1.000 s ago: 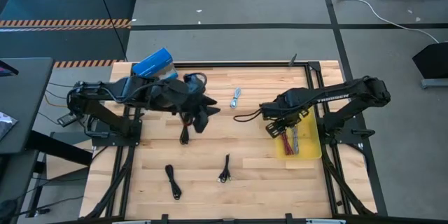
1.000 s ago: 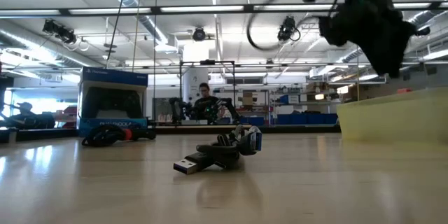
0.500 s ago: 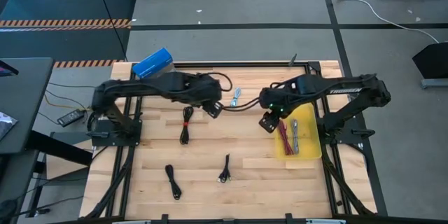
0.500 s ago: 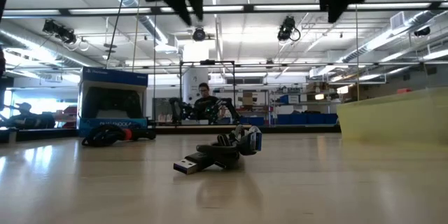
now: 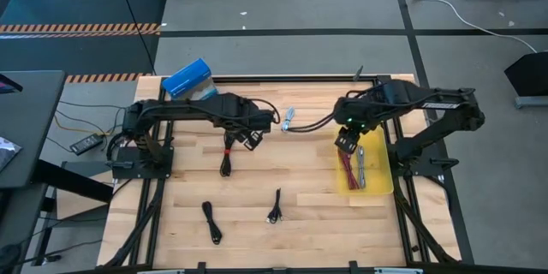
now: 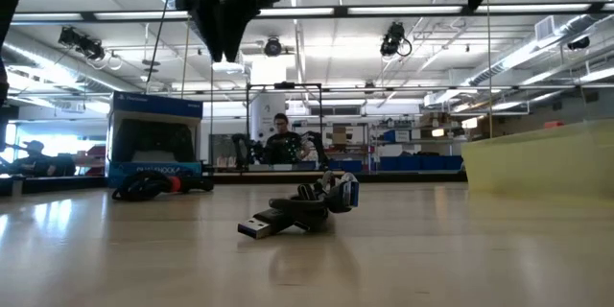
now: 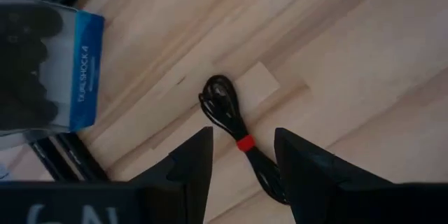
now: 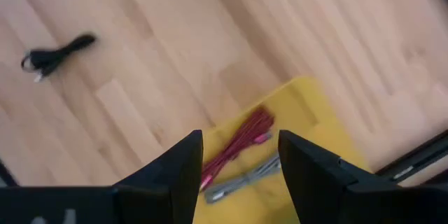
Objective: Pick and place USB-C Cables
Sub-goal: Put the top black charger cable into the yellow bin
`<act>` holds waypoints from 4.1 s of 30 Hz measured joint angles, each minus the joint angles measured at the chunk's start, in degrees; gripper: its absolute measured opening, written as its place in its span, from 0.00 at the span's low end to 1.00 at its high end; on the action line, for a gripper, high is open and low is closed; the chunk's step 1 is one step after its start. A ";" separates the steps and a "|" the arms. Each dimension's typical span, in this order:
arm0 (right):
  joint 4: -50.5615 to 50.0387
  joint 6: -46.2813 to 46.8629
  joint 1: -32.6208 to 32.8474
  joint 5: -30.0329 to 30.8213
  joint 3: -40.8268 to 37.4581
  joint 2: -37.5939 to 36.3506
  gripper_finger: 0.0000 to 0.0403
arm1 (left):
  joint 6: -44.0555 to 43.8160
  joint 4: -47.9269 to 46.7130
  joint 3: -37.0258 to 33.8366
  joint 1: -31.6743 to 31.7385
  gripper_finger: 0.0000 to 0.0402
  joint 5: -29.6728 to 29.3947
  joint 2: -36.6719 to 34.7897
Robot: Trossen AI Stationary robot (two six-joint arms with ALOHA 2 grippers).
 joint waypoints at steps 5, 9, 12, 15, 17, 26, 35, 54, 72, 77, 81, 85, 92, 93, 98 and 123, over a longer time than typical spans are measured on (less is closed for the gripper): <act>0.80 -0.01 -1.57 1.85 0.00 -2.92 0.48 | -4.08 4.27 -4.85 -1.26 0.40 9.37 -0.20; 1.11 -0.12 -2.70 1.81 0.00 -4.74 0.48 | -7.04 8.63 -8.37 -2.52 0.40 13.33 -0.33; 1.17 -0.54 -3.22 1.83 0.00 -5.51 0.48 | -8.08 14.88 -11.59 -2.68 0.40 16.89 -0.64; 1.17 -1.37 -3.48 1.79 0.00 -5.98 0.48 | -9.76 16.26 -15.11 -2.99 0.41 17.32 -1.11; 1.17 -1.40 -3.49 1.79 0.00 -6.11 0.48 | -10.77 16.00 -18.32 -2.94 0.41 17.71 -1.22; 1.39 -0.71 -3.38 1.54 0.00 -6.09 0.48 | -15.42 23.60 -33.68 -3.21 0.40 20.39 -9.43; 4.64 -0.22 -3.64 1.71 0.00 -6.07 0.48 | -21.90 32.33 -43.46 -2.40 0.40 17.37 -14.64; 7.83 6.91 -4.75 2.17 0.00 -6.05 0.48 | -25.57 48.43 -54.06 -1.42 0.40 13.75 -14.45; 8.12 8.03 -7.85 3.72 -0.02 -6.05 0.48 | -12.63 53.21 -51.07 -2.22 0.06 21.95 -14.56; 8.15 13.84 -10.29 6.89 -0.03 -6.05 0.48 | -5.05 52.56 -41.90 -2.24 0.06 21.67 -14.56; 12.46 12.16 -11.22 4.64 -0.04 -6.05 0.48 | 2.68 52.96 -31.70 -2.22 0.06 20.44 -14.56; 21.79 5.48 -11.21 -2.31 -0.04 -6.05 0.48 | 8.92 54.00 -20.86 -2.22 0.06 18.76 -14.56; 39.87 2.56 -9.73 -7.38 -0.04 -6.05 0.48 | 13.57 53.86 -8.96 -2.18 0.06 16.89 -14.60; 41.79 1.75 -9.46 -7.49 -0.04 -6.05 0.48 | 13.65 53.82 -8.08 -2.19 0.06 16.82 -14.58; 45.76 -2.92 -8.01 -7.92 -0.04 -6.05 0.48 | 13.65 54.51 -6.68 -2.18 0.06 16.66 -14.60; 59.19 -9.40 -7.27 -9.41 0.00 2.30 0.10 | 12.00 56.01 -6.85 -2.29 0.11 15.25 -14.40</act>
